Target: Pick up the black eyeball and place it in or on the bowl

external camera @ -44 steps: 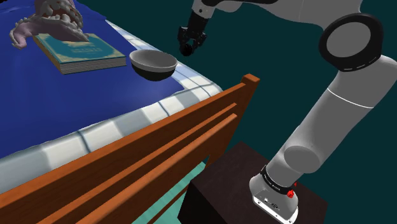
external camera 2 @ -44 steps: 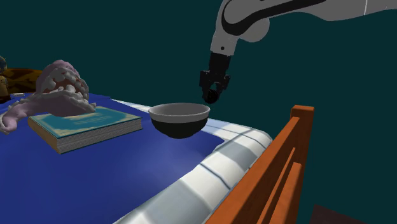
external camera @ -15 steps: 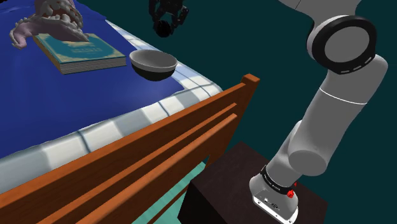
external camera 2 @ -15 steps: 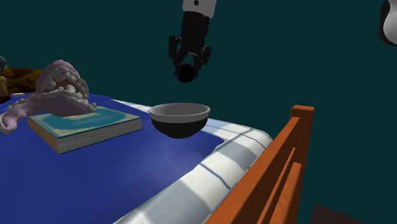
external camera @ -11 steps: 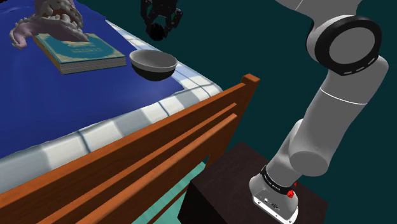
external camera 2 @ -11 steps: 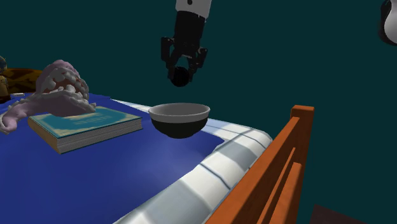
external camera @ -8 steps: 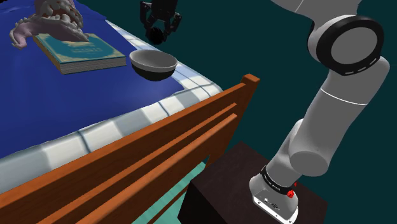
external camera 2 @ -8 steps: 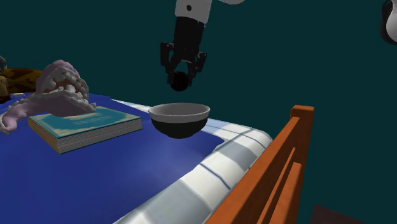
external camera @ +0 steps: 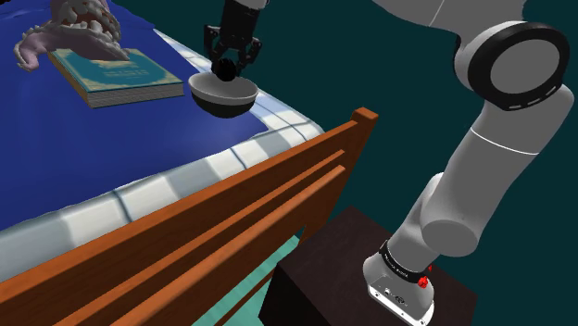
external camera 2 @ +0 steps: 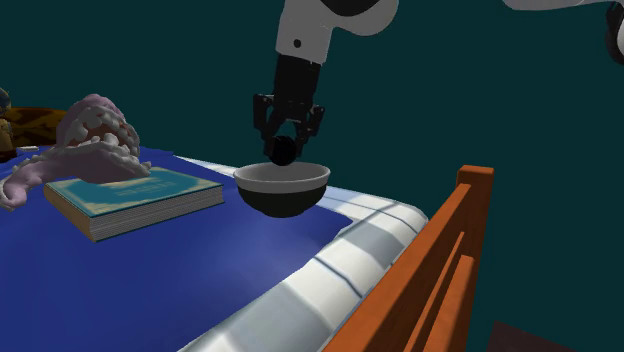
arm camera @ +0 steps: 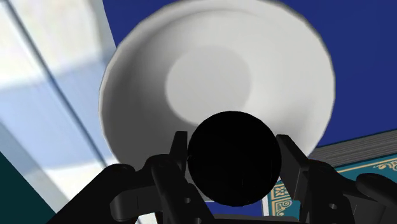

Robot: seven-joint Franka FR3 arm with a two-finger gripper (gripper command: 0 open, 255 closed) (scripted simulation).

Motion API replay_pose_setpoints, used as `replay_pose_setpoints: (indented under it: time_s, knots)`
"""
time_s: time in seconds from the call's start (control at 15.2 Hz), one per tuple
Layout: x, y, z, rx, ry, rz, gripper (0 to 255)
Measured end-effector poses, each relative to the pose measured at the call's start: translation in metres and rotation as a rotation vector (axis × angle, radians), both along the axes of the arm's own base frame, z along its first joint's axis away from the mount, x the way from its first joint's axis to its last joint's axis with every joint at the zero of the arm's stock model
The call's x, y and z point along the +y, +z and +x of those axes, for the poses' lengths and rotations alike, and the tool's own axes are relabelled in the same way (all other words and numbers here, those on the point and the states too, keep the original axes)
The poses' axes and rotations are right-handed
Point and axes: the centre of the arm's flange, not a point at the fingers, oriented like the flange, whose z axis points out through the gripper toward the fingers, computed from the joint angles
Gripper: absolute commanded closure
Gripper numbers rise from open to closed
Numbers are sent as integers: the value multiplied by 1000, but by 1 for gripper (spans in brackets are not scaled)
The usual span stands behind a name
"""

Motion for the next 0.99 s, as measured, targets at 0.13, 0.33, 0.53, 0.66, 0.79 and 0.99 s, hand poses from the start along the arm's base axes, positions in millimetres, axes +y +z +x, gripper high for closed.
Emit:
replay_pose_setpoints:
  time_s: [0.13,0.33,0.53,0.66,0.79,0.99]
  knots:
    - [0,-6,0,0,0,0,255]
    - [1,-8,-1,0,0,0,255]
    - [1,-8,-1,-1,0,0,0]
    - [1,-8,-1,-1,0,0,0]
    - [1,-8,-1,-1,0,0,0]
    - [0,-2,-2,-1,0,0,0]
